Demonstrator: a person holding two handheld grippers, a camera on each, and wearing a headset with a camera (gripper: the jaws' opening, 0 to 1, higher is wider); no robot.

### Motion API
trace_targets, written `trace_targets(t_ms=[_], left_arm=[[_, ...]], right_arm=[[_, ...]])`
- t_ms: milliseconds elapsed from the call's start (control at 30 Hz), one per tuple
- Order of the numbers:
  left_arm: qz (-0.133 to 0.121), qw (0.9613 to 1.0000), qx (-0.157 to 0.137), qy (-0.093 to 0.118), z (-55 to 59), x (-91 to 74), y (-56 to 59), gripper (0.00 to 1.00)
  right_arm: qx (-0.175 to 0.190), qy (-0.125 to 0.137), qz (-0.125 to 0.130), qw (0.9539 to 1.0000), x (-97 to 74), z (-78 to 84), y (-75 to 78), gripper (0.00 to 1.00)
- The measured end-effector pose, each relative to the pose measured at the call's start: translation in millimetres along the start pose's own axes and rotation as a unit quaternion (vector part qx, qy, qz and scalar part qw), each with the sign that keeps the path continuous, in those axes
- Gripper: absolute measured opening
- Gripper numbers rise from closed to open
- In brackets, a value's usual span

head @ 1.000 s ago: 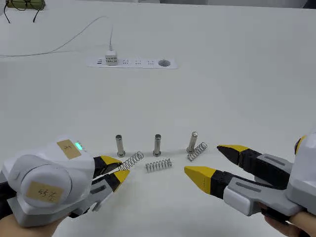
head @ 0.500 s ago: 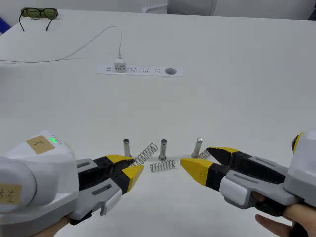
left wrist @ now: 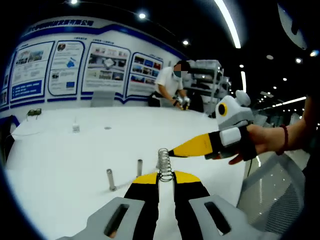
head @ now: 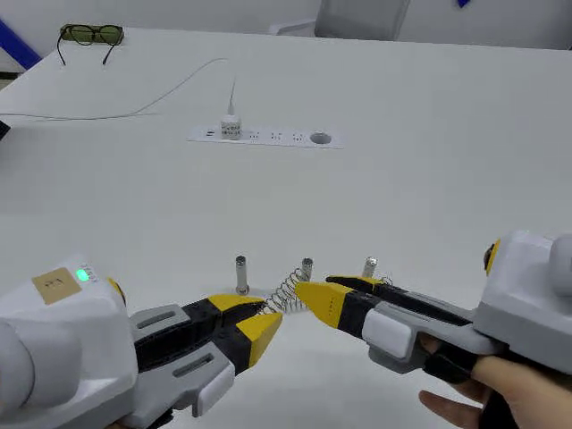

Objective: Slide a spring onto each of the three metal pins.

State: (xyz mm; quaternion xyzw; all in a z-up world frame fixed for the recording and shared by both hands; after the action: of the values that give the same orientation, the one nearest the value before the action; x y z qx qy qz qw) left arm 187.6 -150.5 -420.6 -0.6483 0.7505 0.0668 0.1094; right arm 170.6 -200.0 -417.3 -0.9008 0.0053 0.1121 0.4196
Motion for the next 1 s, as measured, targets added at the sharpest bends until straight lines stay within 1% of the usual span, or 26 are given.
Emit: trace_targets(t_ms=[100,200,333,367,500,600,633,667,700,767,800,833,1000], left_arm=[[0.001,0.9999,0.007,0.009,-2.7,-1.0,3.0,0.09],[0.004,0.9997,0.011,0.020,-6.0,-2.4,4.6,0.09],[0.005,0.9994,0.019,0.027,-9.0,-3.7,5.2,0.09],[0.007,0.9992,0.022,0.032,-10.9,-4.2,5.8,0.09],[0.006,0.9990,0.030,0.033,-11.1,-5.3,5.8,0.09],[0.005,0.9989,0.032,0.035,-11.6,-6.3,5.7,0.09],[0.006,0.9988,0.036,0.032,-11.0,-6.6,5.8,0.09],[0.006,0.9987,0.040,0.030,-10.4,-6.9,6.0,0.09],[0.006,0.9986,0.042,0.032,-11.5,-7.2,6.5,0.09],[0.008,0.9986,0.043,0.028,-10.5,-7.2,7.2,0.09],[0.006,0.9983,0.053,0.024,-9.6,-7.0,6.5,0.09],[0.007,0.9982,0.056,0.021,-9.1,-6.7,6.9,0.09],[0.005,0.9980,0.060,0.020,-9.2,-6.0,5.8,0.10]], right_arm=[[-0.001,0.001,-0.004,1.0000,2.4,1.5,-3.4,0.28],[0.028,0.005,-0.017,0.9994,4.3,2.6,-8.8,0.26],[0.050,0.009,-0.027,0.9983,5.1,3.0,-11.4,0.23],[0.054,0.010,-0.030,0.9980,5.4,2.9,-11.9,0.22],[0.070,0.009,-0.037,0.9968,6.0,3.9,-12.5,0.19],[0.091,0.013,-0.048,0.9946,5.8,3.6,-14.3,0.18],[0.105,0.014,-0.060,0.9926,5.5,3.5,-17.1,0.16],[0.123,0.015,-0.067,0.9900,5.5,3.4,-19.7,0.14],[0.116,0.016,-0.063,0.9912,6.2,3.5,-16.5,0.14],[0.115,0.015,-0.067,0.9911,6.4,3.9,-18.6,0.14],[0.114,0.013,-0.070,0.9910,6.5,4.6,-20.2,0.13],[0.115,0.013,-0.071,0.9908,6.7,4.7,-21.2,0.13],[0.111,0.012,-0.074,0.9910,6.9,4.1,-22.2,0.12]])
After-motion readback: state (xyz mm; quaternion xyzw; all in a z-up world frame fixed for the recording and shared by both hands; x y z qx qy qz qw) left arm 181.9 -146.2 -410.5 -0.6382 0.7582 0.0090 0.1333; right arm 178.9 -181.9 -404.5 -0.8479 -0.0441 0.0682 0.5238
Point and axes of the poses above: the centre of the closed fingertips' face, and the gripper's own axes: x roughly forward along the fingers, y roughly to its right, z roughly out of its underside, the point moved 1 cm from there along -x, roughly backward along the fingers, and after that the axes turned 13 degrees about x, right-handed, at the moved point
